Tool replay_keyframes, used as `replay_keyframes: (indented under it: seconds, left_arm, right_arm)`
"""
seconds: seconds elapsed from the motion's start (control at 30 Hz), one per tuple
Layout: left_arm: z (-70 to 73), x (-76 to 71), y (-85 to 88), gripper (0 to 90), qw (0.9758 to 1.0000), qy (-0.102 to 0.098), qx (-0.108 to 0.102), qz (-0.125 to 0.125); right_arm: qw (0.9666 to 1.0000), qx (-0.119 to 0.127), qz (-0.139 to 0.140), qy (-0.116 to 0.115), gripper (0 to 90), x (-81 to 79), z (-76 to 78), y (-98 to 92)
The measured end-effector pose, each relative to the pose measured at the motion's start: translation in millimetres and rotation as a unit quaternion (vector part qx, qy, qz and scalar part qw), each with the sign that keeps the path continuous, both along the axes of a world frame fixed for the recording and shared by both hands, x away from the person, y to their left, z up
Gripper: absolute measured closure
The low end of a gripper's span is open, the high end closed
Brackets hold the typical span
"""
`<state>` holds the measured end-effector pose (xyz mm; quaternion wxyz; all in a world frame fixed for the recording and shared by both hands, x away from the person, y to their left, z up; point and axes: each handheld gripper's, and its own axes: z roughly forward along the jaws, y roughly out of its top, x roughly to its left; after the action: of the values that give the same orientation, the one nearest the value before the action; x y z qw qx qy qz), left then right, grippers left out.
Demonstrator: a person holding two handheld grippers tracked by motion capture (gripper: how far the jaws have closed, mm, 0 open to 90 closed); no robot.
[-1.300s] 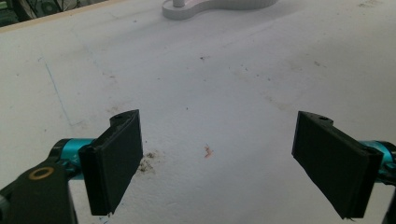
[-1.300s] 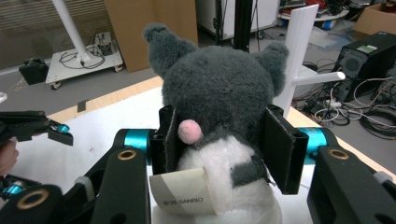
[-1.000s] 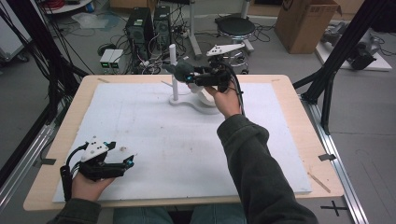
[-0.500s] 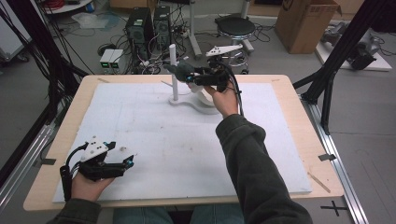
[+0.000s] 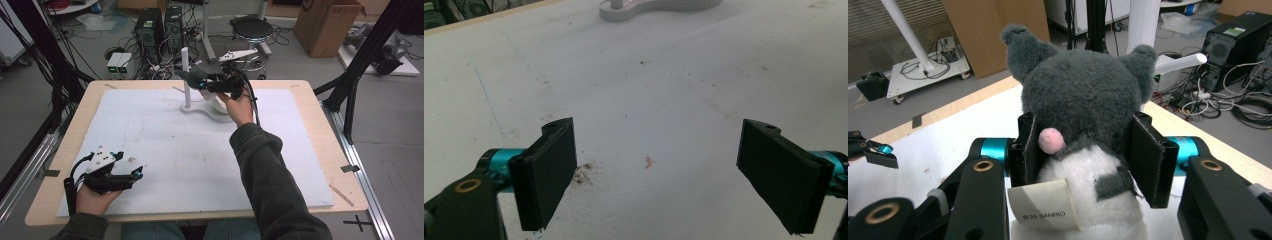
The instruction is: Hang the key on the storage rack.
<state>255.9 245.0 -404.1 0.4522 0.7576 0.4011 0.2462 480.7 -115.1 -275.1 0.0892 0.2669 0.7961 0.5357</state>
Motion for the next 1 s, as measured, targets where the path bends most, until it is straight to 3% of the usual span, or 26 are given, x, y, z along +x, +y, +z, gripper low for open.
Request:
replay_keyframes:
  seconds: [0.3, 0.4, 1.0]
  left_arm:
    - [0.2, -0.2, -0.2, 16.6, 1.0000, -0.001, 0.002, 0.000]
    - [0.1, -0.2, -0.3, 16.6, 1.0000, -0.001, 0.001, 0.000]
    - [0.0, -0.1, 0.1, 16.6, 1.0000, -0.001, 0.000, 0.000]
  right_arm:
    - [1.0000, -0.003, 0.000, 0.008, 51.3, 0.1, -3.0, 1.7]
    - [0.9999, 0.005, -0.013, -0.006, 51.4, -3.7, -8.0, -0.5]
    - [0.9997, -0.001, -0.020, 0.016, 51.3, -1.3, -30.8, -5.2]
